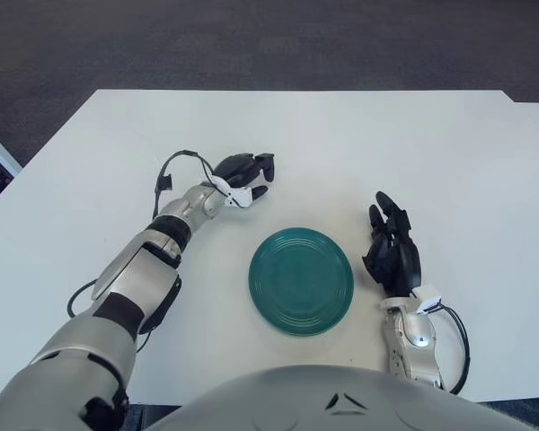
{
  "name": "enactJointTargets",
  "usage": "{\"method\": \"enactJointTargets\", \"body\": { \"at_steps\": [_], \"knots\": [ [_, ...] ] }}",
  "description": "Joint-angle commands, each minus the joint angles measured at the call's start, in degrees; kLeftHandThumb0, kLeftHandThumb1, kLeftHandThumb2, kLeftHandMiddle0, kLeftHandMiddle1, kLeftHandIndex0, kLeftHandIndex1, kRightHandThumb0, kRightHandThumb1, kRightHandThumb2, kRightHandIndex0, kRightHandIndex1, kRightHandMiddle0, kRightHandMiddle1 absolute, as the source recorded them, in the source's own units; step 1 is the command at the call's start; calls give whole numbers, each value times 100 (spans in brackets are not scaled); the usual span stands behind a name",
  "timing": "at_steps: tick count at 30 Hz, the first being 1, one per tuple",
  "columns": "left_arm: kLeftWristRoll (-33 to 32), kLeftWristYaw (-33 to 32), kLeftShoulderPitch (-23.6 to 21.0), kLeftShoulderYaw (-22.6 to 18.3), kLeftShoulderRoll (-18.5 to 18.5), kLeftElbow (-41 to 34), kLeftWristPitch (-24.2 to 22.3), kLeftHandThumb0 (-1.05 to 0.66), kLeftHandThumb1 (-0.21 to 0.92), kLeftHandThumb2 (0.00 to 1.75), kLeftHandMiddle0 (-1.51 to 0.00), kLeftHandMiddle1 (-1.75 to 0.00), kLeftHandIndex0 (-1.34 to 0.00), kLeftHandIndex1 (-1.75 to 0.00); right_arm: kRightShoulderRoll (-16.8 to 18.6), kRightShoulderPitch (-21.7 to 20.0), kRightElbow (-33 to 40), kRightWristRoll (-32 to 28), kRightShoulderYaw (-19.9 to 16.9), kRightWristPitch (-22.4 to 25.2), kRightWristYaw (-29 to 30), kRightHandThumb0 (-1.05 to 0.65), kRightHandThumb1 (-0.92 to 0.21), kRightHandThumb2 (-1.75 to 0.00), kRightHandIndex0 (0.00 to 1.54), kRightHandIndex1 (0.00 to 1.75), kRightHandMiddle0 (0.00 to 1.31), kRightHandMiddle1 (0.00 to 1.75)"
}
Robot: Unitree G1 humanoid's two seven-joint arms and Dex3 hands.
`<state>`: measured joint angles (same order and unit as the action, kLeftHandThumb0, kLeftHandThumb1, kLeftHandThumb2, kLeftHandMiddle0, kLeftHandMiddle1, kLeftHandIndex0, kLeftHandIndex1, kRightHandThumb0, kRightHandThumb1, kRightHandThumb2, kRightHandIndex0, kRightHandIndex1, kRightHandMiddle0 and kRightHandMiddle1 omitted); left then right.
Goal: Put the charger into the plate.
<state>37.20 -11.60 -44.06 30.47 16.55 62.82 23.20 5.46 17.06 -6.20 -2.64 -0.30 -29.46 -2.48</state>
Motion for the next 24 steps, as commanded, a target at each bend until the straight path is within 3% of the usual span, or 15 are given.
{"method": "enactJointTargets", "body": {
  "at_steps": [1,17,24],
  "knots": [
    [53,82,52,4,85,-315,64,-39,58,97,-99,-175,-40,-175,-32,198,-607,-77,-53,207,-24,-101,-92,-89,19,1,0,54],
    [25,772,408,-149,512,-1944,-27,-40,56,100,-102,-175,-42,-175,-1,88,-749,-158,-84,239,-89,-103,-92,-87,19,0,0,52],
    [-135,1121,317,-279,623,-2087,165,-40,56,100,-103,-175,-42,-175,-9,58,-797,-86,-75,206,-65,-104,-92,-88,16,0,0,45]
  ]
}}
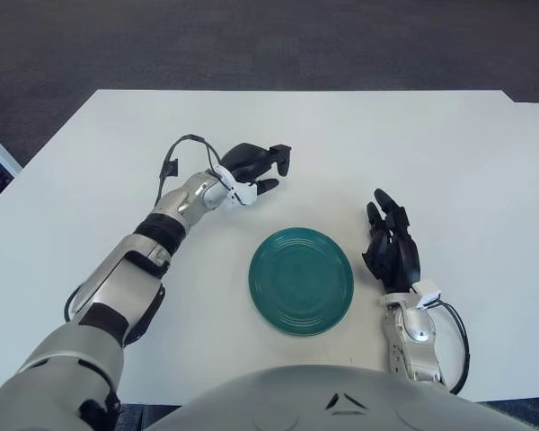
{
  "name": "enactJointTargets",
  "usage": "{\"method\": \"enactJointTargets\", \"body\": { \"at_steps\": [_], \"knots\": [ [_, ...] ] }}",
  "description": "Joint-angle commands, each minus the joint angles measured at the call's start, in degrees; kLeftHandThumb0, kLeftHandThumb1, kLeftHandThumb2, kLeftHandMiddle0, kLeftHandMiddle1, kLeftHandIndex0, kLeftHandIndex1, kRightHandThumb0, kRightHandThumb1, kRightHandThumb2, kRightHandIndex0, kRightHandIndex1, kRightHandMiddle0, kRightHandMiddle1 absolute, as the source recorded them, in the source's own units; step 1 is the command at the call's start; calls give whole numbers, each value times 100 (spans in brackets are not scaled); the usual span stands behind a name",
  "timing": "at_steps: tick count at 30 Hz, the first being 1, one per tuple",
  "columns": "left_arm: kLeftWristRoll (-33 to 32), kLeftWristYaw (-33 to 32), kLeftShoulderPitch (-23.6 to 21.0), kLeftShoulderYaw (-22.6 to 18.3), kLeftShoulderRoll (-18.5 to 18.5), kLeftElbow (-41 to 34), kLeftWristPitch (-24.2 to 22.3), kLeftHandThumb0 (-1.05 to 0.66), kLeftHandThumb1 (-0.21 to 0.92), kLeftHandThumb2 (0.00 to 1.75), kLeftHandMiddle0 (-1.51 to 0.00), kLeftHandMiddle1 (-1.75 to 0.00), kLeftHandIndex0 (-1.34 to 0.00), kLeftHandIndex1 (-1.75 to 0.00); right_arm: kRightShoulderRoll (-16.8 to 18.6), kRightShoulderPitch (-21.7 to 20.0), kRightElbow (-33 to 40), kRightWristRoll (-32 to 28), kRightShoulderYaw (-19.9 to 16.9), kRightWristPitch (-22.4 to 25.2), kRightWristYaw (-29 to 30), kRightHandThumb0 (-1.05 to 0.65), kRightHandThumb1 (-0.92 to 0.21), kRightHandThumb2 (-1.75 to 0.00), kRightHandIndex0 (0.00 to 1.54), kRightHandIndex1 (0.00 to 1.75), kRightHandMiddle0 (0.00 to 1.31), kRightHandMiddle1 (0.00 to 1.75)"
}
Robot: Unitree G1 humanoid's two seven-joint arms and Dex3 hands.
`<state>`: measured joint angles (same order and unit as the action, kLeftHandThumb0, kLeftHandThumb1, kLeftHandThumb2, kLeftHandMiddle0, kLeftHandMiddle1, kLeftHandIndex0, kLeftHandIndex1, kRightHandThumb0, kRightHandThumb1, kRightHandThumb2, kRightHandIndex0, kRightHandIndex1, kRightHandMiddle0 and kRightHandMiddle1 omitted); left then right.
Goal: Put the charger into the plate.
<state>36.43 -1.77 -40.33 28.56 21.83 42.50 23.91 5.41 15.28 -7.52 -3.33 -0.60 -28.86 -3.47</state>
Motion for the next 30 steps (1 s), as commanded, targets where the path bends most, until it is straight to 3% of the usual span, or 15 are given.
{"method": "enactJointTargets", "body": {
  "at_steps": [1,6,11,20,27,29,30],
  "knots": [
    [-61,158,-73,-100,112,-62,131,-40,56,101,-103,-175,-42,-175,-7,231,-666,-9,-41,158,33,-104,-92,-88,16,0,0,44],
    [-17,254,-106,-178,202,-249,187,-40,55,102,-102,-175,-43,-175,-13,222,-649,-12,-24,231,19,-104,-92,-88,14,0,0,40],
    [28,546,193,-358,277,-1297,-354,-41,52,106,-101,-175,-45,-175,37,200,-754,6,-33,30,72,-103,-92,-88,14,0,0,38],
    [17,698,279,-436,260,-1516,-656,-42,47,112,-102,-175,-49,-175,49,111,-934,97,-29,-192,138,-104,-92,-87,15,1,0,42],
    [104,622,304,-453,251,-1573,-833,-42,46,113,-104,-175,-49,-175,-4,114,-916,174,-27,-72,136,-105,-92,-87,14,0,0,39],
    [131,623,306,-457,257,-1602,-892,-41,54,103,-84,-175,-44,-175,-26,120,-900,195,-11,-63,118,-105,-92,-88,13,0,0,37],
    [144,625,303,-457,260,-1611,-914,-39,66,83,-63,-171,-39,-172,-32,123,-895,202,-4,-61,114,-105,-92,-88,13,0,0,36]
  ]
}}
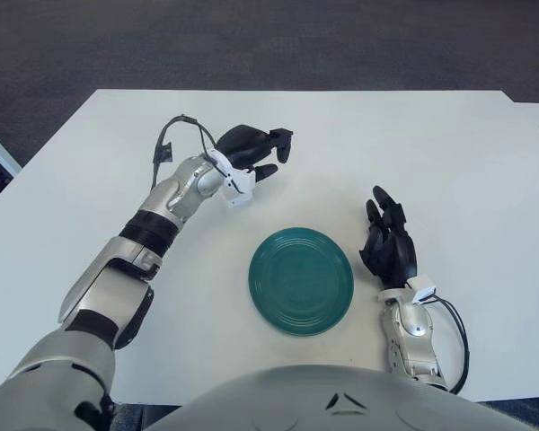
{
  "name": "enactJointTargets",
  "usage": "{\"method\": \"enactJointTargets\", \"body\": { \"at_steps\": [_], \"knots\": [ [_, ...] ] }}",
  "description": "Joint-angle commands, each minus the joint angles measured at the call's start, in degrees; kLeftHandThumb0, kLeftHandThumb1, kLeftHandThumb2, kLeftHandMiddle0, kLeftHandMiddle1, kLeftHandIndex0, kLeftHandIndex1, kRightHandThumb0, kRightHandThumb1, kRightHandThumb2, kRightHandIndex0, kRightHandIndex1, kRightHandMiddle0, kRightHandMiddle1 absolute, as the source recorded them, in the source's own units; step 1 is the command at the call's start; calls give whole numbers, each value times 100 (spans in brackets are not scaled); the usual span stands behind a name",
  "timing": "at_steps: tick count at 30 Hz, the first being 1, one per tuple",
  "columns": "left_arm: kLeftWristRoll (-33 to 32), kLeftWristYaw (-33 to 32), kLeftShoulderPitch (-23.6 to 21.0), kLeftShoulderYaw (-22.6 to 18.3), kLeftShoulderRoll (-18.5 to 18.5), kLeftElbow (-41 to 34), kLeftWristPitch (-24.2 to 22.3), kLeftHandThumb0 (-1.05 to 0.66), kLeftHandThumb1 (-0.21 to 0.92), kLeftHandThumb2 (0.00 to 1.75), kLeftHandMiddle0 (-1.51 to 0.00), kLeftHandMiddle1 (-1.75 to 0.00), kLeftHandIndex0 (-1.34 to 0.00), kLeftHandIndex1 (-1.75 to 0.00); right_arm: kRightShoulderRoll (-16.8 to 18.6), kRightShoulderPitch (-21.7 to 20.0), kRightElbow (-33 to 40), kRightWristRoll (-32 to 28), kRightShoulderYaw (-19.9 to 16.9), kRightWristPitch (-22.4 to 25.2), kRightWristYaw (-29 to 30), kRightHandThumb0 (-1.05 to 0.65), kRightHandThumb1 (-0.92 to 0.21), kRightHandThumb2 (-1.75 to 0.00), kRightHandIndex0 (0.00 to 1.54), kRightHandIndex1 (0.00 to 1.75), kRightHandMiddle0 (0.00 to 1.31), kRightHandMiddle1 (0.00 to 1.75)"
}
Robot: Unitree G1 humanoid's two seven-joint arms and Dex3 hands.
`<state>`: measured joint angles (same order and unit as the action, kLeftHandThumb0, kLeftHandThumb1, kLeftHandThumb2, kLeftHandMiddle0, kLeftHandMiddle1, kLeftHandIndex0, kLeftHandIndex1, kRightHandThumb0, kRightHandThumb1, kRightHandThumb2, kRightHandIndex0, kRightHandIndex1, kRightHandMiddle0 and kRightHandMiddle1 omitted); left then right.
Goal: Put the charger into the plate.
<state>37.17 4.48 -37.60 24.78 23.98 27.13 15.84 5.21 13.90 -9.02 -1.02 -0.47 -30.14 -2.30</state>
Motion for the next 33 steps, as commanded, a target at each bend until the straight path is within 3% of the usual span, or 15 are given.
{"method": "enactJointTargets", "body": {
  "at_steps": [1,2,4,5,7,10,13,22,24,26,31,33],
  "knots": [
    [87,20,11,-82,75,-82,-119,-38,76,68,-50,-169,-35,-169,-9,264,-747,-32,-13,73,-7,-105,-92,-88,12,0,0,35],
    [85,164,32,-143,256,-293,-114,-44,79,62,-41,-162,-28,-164,-5,267,-748,-44,-10,85,-14,-105,-92,-88,12,0,0,34],
    [77,347,67,-221,476,-567,-113,-69,87,50,-25,-93,-12,-126,0,270,-750,-60,-6,100,-22,-104,-92,-88,12,0,0,32],
    [128,504,187,-307,669,-986,-180,-73,88,48,-24,-81,-9,-121,12,264,-774,-70,-9,57,-20,-104,-92,-88,12,0,0,32],
    [382,503,279,-315,788,-1314,-342,-91,90,51,-10,-33,-4,-57,34,253,-815,-90,-16,-26,-16,-104,-92,-87,12,0,0,32],
    [661,445,495,-378,874,-1704,-576,-100,92,54,-3,-11,-1,-19,41,242,-849,-100,-22,-86,-17,-105,-92,-88,12,0,0,32],
    [844,485,754,-483,999,-2150,-789,-103,92,60,-1,-4,0,-6,30,233,-863,-53,-18,-124,8,-105,-92,-88,13,0,0,33],
    [937,658,841,-526,990,-2387,-1001,-105,92,65,0,0,0,0,-6,240,-863,89,9,-169,49,-104,-92,-88,12,0,0,32],
    [701,1583,1076,-884,836,-2962,-2225,-105,92,65,0,0,0,0,-5,245,-903,135,-1,-189,76,-104,-92,-88,12,0,0,31],
    [721,1997,1079,-1012,752,-3157,-2855,-105,92,65,0,0,0,0,-2,237,-958,161,-10,-214,89,-103,-92,-88,11,0,0,30],
    [1071,1585,410,-728,524,-2008,-2967,-105,92,62,0,0,0,0,12,198,-1065,193,-12,-384,120,-103,-92,-88,11,0,0,29],
    [1129,1597,459,-714,555,-2099,-3040,-105,92,62,0,0,0,0,18,186,-1066,177,-7,-410,114,-103,-92,-88,11,0,0,31]
  ]
}}
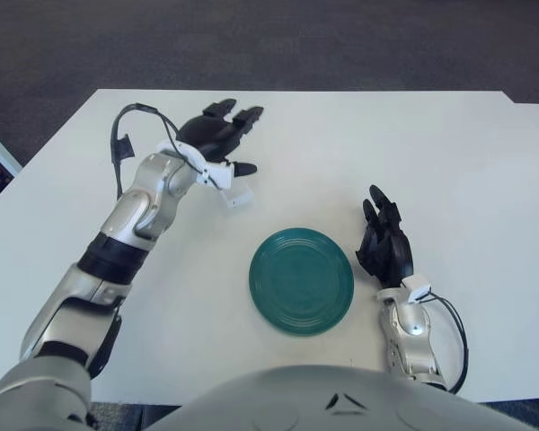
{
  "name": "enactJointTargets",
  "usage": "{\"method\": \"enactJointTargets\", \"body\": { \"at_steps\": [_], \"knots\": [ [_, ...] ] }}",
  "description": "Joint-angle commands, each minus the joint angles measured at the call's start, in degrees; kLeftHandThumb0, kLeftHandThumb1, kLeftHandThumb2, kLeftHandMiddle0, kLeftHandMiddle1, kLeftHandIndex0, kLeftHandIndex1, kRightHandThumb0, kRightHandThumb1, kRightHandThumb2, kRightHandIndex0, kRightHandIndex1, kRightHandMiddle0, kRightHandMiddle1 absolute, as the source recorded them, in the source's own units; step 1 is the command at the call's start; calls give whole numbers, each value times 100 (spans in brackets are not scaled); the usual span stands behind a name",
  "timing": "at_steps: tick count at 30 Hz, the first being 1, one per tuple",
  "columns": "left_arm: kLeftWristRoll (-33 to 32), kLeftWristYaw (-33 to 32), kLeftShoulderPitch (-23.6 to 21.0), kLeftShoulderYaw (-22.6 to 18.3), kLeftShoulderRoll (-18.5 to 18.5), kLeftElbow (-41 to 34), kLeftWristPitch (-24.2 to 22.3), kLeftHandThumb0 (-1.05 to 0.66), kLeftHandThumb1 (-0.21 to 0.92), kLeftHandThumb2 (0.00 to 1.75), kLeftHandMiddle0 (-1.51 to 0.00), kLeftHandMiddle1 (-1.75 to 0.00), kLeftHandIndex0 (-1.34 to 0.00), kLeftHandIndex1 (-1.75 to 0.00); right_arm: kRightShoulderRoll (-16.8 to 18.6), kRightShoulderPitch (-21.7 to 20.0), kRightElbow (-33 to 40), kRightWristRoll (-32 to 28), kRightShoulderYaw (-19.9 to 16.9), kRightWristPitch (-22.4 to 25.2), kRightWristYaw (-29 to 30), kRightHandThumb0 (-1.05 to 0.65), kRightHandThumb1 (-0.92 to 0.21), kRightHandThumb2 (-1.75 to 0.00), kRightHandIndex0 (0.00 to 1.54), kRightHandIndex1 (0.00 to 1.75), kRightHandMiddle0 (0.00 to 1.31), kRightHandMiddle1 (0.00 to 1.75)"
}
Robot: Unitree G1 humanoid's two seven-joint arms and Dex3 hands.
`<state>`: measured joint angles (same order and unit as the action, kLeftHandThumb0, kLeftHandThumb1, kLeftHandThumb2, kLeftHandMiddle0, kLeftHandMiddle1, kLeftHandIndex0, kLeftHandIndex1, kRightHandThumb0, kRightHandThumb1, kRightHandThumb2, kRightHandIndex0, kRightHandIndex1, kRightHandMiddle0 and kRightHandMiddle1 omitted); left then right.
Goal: Put the charger into the plate.
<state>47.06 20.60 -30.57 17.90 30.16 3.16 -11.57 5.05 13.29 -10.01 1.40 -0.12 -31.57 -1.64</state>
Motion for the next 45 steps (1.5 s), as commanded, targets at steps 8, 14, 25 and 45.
{"method": "enactJointTargets", "body": {
  "at_steps": [8,14,25,45],
  "knots": [
    [62,-27,-42,-27,239,146,25,-105,92,61,0,0,0,0,40,251,-925,-152,-25,-194,-37,-104,-92,-88,11,0,0,35],
    [-521,-366,61,-61,563,493,1539,-105,92,53,0,0,0,0,52,288,-846,-190,-40,-73,-42,-105,-92,-88,11,0,0,33],
    [-1954,112,1073,-724,1344,-708,3150,-105,92,36,0,0,0,0,65,270,-967,-338,-144,-212,-125,-105,-92,-87,13,1,0,36],
    [-2058,565,929,-629,1497,-228,3949,-99,92,41,0,0,-2,-2,-30,376,-792,-452,-291,-54,-321,-103,-92,-89,15,1,0,38]
  ]
}}
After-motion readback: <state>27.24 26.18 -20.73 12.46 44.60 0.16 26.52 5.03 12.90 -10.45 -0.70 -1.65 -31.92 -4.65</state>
